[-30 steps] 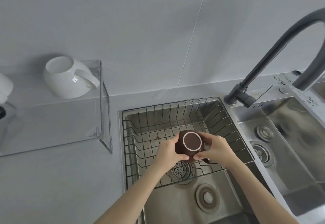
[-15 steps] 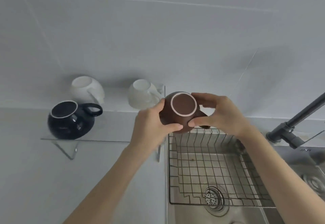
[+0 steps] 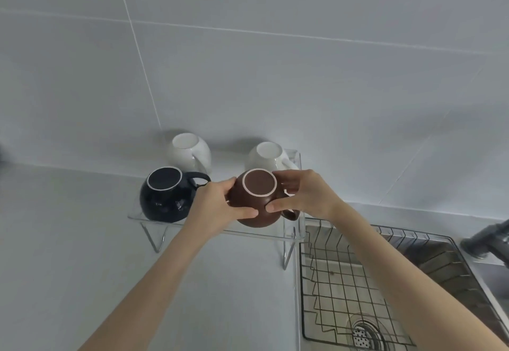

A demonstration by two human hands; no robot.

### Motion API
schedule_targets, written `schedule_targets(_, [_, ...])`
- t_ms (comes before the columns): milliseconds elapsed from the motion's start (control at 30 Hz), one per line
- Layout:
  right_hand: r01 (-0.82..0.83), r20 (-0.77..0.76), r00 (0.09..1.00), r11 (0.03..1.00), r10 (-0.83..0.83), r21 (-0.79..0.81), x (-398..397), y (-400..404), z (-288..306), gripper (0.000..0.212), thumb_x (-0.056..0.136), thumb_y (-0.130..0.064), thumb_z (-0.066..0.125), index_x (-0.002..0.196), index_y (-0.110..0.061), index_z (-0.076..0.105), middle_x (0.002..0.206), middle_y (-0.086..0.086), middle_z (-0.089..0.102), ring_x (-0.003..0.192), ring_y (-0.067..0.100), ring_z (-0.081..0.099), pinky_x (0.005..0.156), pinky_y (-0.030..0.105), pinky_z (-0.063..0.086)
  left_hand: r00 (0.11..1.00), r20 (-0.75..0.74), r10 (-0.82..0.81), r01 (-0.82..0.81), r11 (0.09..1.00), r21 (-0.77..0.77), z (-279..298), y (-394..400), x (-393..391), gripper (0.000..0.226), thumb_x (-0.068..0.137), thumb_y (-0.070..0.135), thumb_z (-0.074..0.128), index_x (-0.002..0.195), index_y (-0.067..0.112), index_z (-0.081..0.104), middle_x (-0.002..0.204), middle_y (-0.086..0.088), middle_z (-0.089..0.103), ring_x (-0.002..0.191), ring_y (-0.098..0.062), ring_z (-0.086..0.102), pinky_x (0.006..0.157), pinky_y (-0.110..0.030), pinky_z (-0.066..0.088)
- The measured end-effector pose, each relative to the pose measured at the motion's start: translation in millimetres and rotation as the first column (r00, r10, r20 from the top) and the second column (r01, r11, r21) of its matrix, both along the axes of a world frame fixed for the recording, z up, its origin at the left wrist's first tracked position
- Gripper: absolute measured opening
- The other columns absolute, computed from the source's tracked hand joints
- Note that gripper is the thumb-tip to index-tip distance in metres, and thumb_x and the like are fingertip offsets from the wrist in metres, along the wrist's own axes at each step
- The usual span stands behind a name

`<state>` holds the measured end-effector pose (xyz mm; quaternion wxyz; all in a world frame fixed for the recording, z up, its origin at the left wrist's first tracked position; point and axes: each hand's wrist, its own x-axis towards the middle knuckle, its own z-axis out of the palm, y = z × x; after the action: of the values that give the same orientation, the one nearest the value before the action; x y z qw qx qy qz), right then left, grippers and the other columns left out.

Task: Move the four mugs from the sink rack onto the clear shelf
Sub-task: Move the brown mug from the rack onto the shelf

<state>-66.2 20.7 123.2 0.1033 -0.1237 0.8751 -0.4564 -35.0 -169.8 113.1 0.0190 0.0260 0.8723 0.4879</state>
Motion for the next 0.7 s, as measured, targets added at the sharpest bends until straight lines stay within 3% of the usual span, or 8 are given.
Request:
schedule_targets(133, [-0.033, 0.033, 0.999, 0.999, 0.032, 0.026, -1, 0, -2, 0.058, 0.057, -0.015, 0.084, 0.111, -0.023, 0.065, 0.099, -0.008, 0.070, 0.099, 0.008, 0.063, 0.083, 0.011, 0.047, 1.000, 0.022, 0.004, -0.005, 0.999, 0.033, -9, 1, 0, 0.056, 0.045, 0.029, 0.080, 0.098, 0.021, 0.066, 0.088, 0.001, 0.074, 0.089, -0.020, 0.068, 0.087, -0.041, 0.053])
schedule_targets(267, [-0.014, 0.035, 0.999, 0.999, 0.013, 0.032, -4, 1, -8, 0.060, 0.056, -0.017, 0.085, 0.112, -0.021, 0.064, 0.106, -0.002, 0.071, 0.102, 0.012, 0.064, 0.092, 0.024, 0.048, 0.999, 0.036, 0.005, -0.008, 0.996, 0.083, -10, 1, -1, 0.053, 0.054, 0.013, 0.084, 0.104, 0.013, 0.065, 0.080, 0.007, 0.068, 0.093, -0.025, 0.067, 0.089, -0.039, 0.053])
schedule_targets(433, [-0.008, 0.079, 0.997, 0.997, 0.002, 0.077, -4, 2, -12, 0.069, 0.060, -0.023, 0.083, 0.123, -0.021, 0.055, 0.118, -0.003, 0.065, 0.109, 0.014, 0.060, 0.102, 0.033, 0.045, 0.999, 0.037, 0.001, -0.005, 0.993, 0.118, -13, 1, -2, 0.054, 0.057, 0.011, 0.082, 0.107, 0.010, 0.063, 0.076, 0.018, 0.061, 0.080, -0.015, 0.062, 0.082, -0.025, 0.051])
schedule_targets(500, [0.014, 0.067, 0.998, 0.998, -0.018, 0.069, 7, 1, -14, 0.070, 0.068, -0.026, 0.077, 0.131, -0.020, 0.046, 0.127, -0.003, 0.059, 0.116, 0.012, 0.054, 0.104, 0.029, 0.041, 0.999, 0.050, -0.011, 0.004, 0.992, 0.127, -18, -1, -3, 0.054, 0.055, 0.023, 0.082, 0.105, 0.013, 0.063, 0.080, 0.009, 0.067, 0.078, -0.014, 0.060, 0.082, -0.027, 0.049])
schedule_targets(567, [0.146, 0.028, 0.989, 0.981, -0.144, -0.128, 29, 1, -21, 0.053, 0.081, -0.028, 0.064, 0.131, -0.023, 0.045, 0.128, -0.006, 0.056, 0.114, 0.001, 0.052, 0.094, 0.012, 0.040, 0.998, 0.067, -0.006, -0.004, 0.988, 0.154, -21, -1, -2, 0.062, 0.054, 0.045, 0.075, 0.108, 0.017, 0.060, 0.102, -0.001, 0.070, 0.092, -0.015, 0.060, 0.087, -0.030, 0.045])
schedule_targets(600, [0.244, 0.034, 0.969, 0.932, -0.244, -0.269, 44, -1, -25, 0.041, 0.088, -0.028, 0.055, 0.128, -0.026, 0.048, 0.125, -0.010, 0.056, 0.111, -0.007, 0.052, 0.086, 0.004, 0.040, 0.996, 0.087, 0.018, -0.033, 0.982, 0.184, -22, -1, 0, 0.065, 0.060, 0.051, 0.069, 0.114, 0.017, 0.057, 0.114, 0.003, 0.065, 0.103, -0.013, 0.057, 0.092, -0.031, 0.041])
schedule_targets(633, [0.326, 0.054, 0.942, 0.863, -0.332, -0.386, 57, -3, -29, 0.034, 0.092, -0.031, 0.047, 0.126, -0.031, 0.049, 0.124, -0.016, 0.056, 0.110, -0.015, 0.050, 0.084, 0.000, 0.038, 0.993, 0.107, 0.039, -0.062, 0.972, 0.225, -24, 1, -4, 0.059, 0.068, 0.053, 0.063, 0.117, 0.021, 0.056, 0.115, 0.009, 0.060, 0.109, -0.010, 0.053, 0.094, -0.030, 0.037])
schedule_targets(700, [0.419, 0.130, 0.901, 0.753, -0.413, -0.508, 79, -5, -43, 0.032, 0.094, -0.043, 0.034, 0.123, -0.044, 0.046, 0.122, -0.030, 0.052, 0.112, -0.023, 0.043, 0.090, 0.002, 0.034, 0.981, 0.179, 0.069, -0.129, 0.929, 0.348, -19, 4, -9, 0.038, 0.074, 0.054, 0.054, 0.094, 0.023, 0.061, 0.097, 0.009, 0.057, 0.099, -0.008, 0.049, 0.091, -0.029, 0.037])
